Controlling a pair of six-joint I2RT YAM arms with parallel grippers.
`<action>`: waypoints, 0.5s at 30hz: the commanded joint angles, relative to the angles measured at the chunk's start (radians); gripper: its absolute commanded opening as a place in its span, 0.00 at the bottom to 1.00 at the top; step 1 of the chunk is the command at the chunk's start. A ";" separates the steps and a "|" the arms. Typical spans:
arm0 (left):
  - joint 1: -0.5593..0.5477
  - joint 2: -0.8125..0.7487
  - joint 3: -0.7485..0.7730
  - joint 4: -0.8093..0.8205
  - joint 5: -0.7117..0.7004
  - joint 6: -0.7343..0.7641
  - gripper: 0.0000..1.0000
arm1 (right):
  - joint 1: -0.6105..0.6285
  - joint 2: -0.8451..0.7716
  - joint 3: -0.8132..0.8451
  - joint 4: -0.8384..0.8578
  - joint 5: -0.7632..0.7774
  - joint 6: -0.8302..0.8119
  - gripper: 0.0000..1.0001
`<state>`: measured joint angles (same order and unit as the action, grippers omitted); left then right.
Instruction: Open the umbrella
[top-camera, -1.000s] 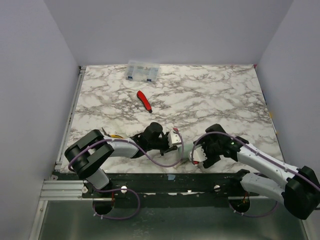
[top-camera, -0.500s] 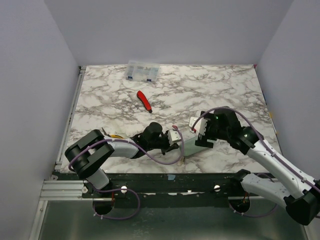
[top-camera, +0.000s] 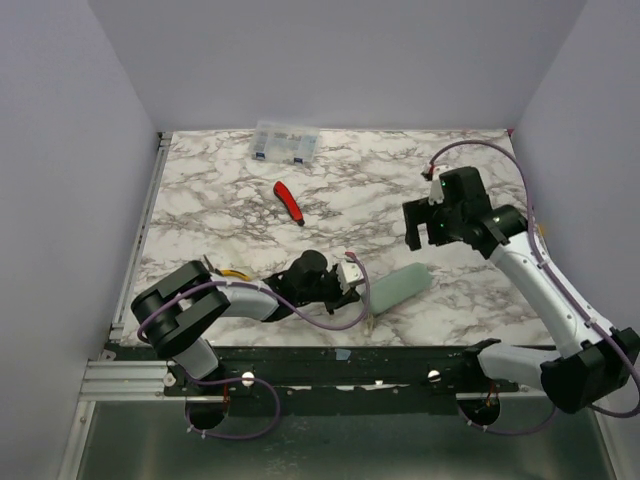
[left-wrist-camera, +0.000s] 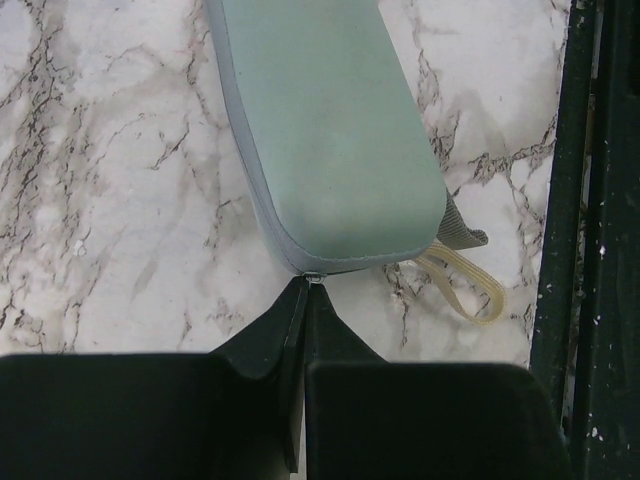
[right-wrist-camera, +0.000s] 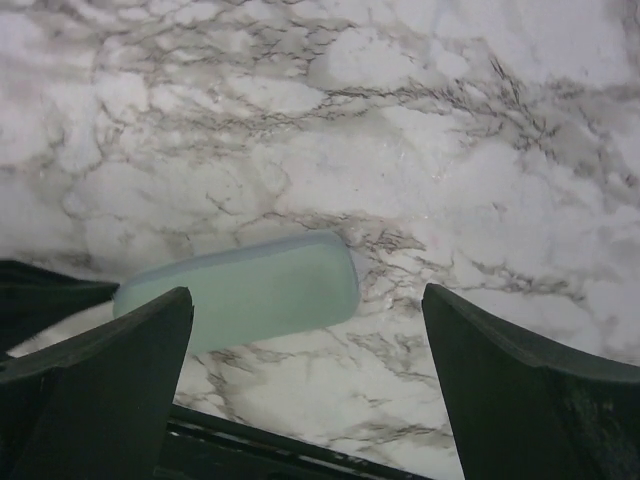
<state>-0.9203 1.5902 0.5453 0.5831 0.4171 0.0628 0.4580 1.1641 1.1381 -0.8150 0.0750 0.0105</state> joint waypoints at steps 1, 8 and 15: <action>-0.020 0.019 -0.003 0.057 -0.039 -0.049 0.00 | -0.181 0.097 0.054 -0.158 -0.145 0.342 1.00; -0.049 0.058 0.037 0.062 -0.090 -0.121 0.00 | -0.407 0.179 -0.085 -0.181 -0.417 0.460 1.00; -0.133 0.065 0.062 0.085 -0.100 -0.121 0.00 | -0.407 0.189 -0.229 -0.064 -0.546 0.472 1.00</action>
<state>-0.9974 1.6463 0.5713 0.6048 0.3336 -0.0483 0.0509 1.3464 0.9600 -0.9371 -0.3351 0.4507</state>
